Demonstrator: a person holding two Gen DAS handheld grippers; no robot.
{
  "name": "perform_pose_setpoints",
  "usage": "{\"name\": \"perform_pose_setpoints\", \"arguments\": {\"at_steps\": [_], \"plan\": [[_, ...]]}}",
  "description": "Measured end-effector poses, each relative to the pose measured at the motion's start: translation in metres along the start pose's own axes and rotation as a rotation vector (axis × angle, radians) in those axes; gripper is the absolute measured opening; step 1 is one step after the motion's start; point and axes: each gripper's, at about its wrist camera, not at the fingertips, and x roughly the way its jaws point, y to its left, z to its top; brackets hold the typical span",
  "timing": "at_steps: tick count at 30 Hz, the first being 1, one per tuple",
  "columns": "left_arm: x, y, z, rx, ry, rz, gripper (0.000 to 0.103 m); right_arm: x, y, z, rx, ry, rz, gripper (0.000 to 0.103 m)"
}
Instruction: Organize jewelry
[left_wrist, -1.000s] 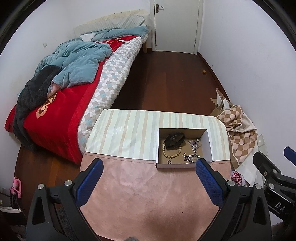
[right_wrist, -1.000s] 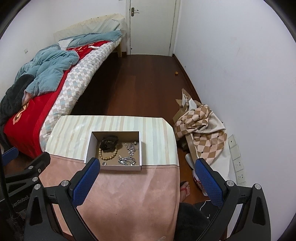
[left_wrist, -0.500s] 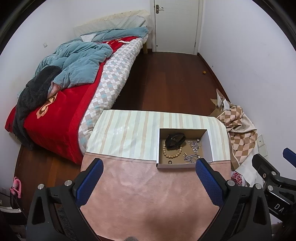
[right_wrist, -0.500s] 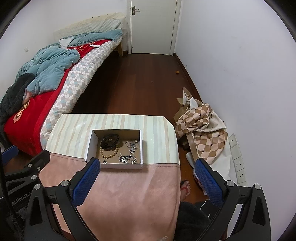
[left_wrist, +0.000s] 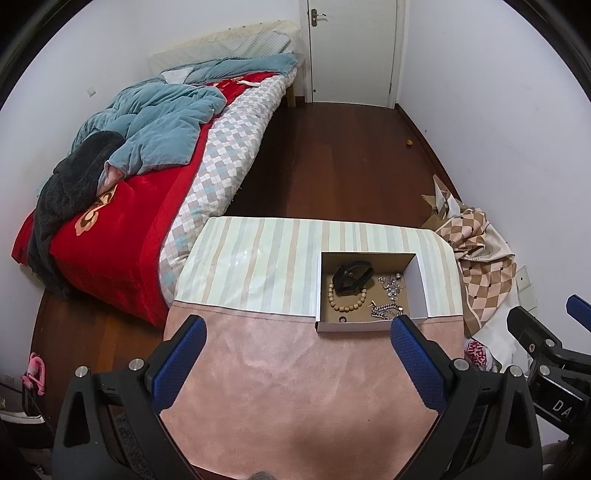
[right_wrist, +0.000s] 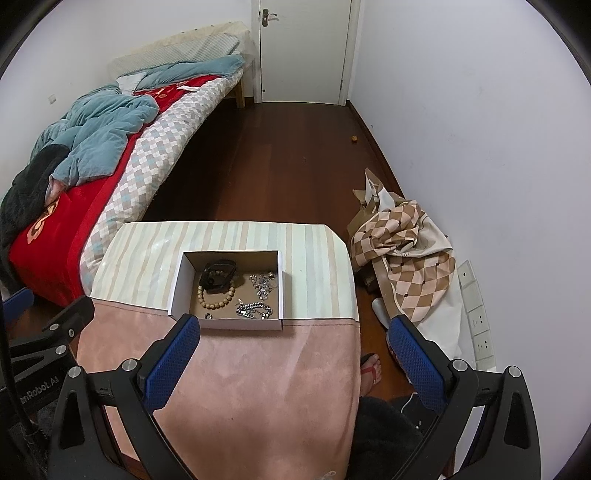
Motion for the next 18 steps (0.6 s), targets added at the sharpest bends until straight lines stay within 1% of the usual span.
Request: {"name": "perform_pose_setpoints", "arguments": {"at_steps": [18], "plan": [[-0.0009,0.0011,-0.0063,0.000,-0.003,-0.006,0.102,-0.0020,0.0005,-0.0006,-0.001,-0.004,0.000,0.103]]}}
